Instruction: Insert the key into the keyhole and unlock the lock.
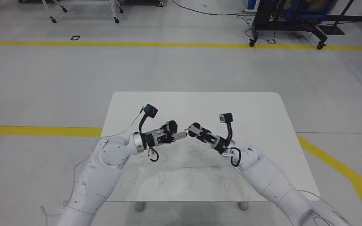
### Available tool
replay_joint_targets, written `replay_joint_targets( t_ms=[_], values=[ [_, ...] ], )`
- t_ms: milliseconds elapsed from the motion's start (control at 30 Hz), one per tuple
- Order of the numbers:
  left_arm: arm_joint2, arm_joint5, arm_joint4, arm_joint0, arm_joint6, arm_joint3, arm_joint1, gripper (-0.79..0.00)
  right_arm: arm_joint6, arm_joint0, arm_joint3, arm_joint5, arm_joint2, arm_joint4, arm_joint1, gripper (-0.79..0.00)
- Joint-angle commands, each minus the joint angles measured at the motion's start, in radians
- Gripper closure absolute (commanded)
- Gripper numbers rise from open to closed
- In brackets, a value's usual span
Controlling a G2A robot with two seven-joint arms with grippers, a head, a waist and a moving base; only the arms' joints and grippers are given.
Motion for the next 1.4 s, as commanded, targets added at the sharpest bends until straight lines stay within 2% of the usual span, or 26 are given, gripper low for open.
replay_joint_targets(
  t_ms=[0, 433, 533, 600, 800, 900, 1233, 1267, 1300, 1333, 1367],
  values=[
    [0.004, -0.002, -0.001, -0.004, -0.001, 0.003, 0.001, -0.363, 0.004, 0.006, 0.01, 0.004, -0.001, -0.002, -0.005, 0.0],
    [0.026, 0.003, -0.051, -0.029, -0.032, 0.031, 0.005, -0.231, 0.081, 0.01, 0.01, 0.0, 0.006, 0.054, -0.025, 0.0],
    [0.028, 0.001, -0.055, -0.034, -0.035, 0.036, 0.007, -0.182, 0.107, 0.011, 0.012, 0.007, 0.007, 0.071, -0.029, 0.0],
    [0.03, 0.0, -0.056, -0.035, -0.036, 0.038, 0.008, -0.114, 0.12, 0.013, 0.017, 0.013, 0.008, 0.075, -0.031, 0.0],
    [0.035, 0.005, -0.062, -0.041, -0.03, 0.044, 0.01, -0.074, 0.141, 0.016, 0.028, 0.02, 0.015, 0.085, -0.038, 0.0],
    [0.038, 0.008, -0.064, -0.044, -0.027, 0.047, 0.011, 0.0, 0.15, 0.016, 0.033, 0.02, 0.019, 0.094, -0.042, 0.0],
    [0.045, 0.015, -0.063, -0.049, -0.014, 0.048, 0.015, 0.0, 0.173, 0.021, 0.05, 0.023, 0.033, 0.116, -0.055, 0.0],
    [0.046, 0.016, -0.063, -0.049, -0.011, 0.049, 0.015, 0.0, 0.175, 0.022, 0.051, 0.025, 0.035, 0.119, -0.056, -0.308],
    [0.045, 0.019, -0.064, -0.049, -0.008, 0.05, 0.015, 0.0, 0.178, 0.022, 0.053, 0.028, 0.036, 0.122, -0.057, -0.422],
    [0.044, 0.025, -0.065, -0.049, -0.002, 0.051, 0.016, 0.0, 0.182, 0.022, 0.053, 0.031, 0.038, 0.126, -0.058, -0.785],
    [0.044, 0.028, -0.068, -0.049, 0.004, 0.051, 0.016, 0.0, 0.183, 0.023, 0.054, 0.032, 0.038, 0.127, -0.058, -0.785]
  ],
)
